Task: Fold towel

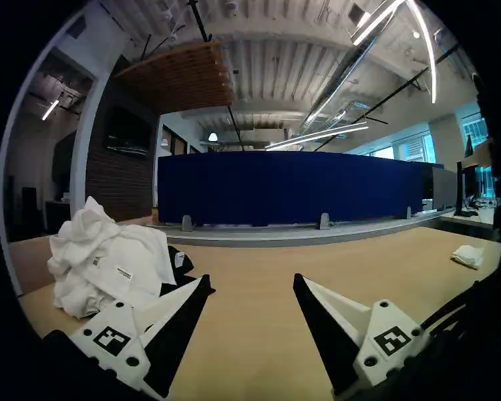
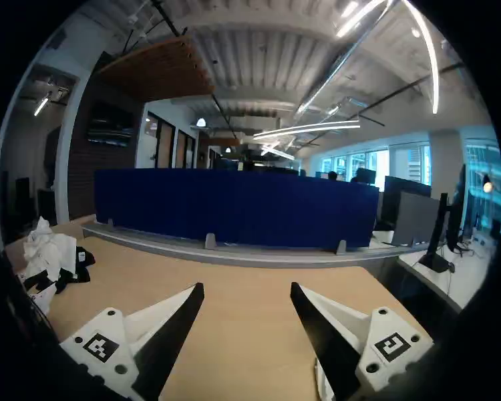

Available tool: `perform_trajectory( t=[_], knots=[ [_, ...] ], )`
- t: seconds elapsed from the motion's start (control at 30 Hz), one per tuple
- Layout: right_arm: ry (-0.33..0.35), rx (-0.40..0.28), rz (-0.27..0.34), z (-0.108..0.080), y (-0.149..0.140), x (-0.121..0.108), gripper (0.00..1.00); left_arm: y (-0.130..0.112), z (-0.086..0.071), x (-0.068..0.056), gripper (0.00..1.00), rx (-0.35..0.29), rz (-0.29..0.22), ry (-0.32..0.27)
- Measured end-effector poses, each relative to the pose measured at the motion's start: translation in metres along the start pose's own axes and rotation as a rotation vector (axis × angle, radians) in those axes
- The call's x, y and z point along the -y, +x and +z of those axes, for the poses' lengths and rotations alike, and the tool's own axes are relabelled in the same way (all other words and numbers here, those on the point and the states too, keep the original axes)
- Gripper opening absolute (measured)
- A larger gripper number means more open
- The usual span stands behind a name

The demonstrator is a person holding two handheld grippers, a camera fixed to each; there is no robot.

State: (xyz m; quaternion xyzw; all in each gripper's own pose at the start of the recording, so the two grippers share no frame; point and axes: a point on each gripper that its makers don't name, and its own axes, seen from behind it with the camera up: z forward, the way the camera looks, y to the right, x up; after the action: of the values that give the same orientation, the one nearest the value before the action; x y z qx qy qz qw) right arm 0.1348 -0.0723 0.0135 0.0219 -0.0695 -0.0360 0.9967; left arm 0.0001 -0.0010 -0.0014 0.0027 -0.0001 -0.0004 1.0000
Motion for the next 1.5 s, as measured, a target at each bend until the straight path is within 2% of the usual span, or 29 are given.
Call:
perform_trajectory(
  t=[0.17,0.47,0.77,0.87,1.17,1.5],
  knots=[
    [-0.001,-0.026,0.011,-0.001,0.007,-0.008,1.0,0.0,0.0,-0.001,0.93,0.0,0.0,0.0],
    [-0.027,-0.082,0.041,-0.01,0.014,-0.036,1.0,0.0,0.0,-0.001,0.93,0.0,0.0,0.001],
    [-0.052,-0.125,0.11,-0.014,0.001,-0.073,1.0,0.001,0.001,-0.001,0.93,0.0,0.0,0.001],
    [-0.049,-0.137,0.121,-0.012,-0.006,-0.078,1.0,0.001,0.001,0.0,0.93,0.0,0.001,0.001],
    [-0.018,-0.116,0.112,-0.004,-0.05,-0.07,1.0,0.001,0.001,0.0,0.93,0.0,0.001,0.001],
    [-0.044,-0.103,0.145,0.007,-0.11,-0.071,1.0,0.001,0.0,0.0,0.93,0.0,0.001,0.001]
  ],
)
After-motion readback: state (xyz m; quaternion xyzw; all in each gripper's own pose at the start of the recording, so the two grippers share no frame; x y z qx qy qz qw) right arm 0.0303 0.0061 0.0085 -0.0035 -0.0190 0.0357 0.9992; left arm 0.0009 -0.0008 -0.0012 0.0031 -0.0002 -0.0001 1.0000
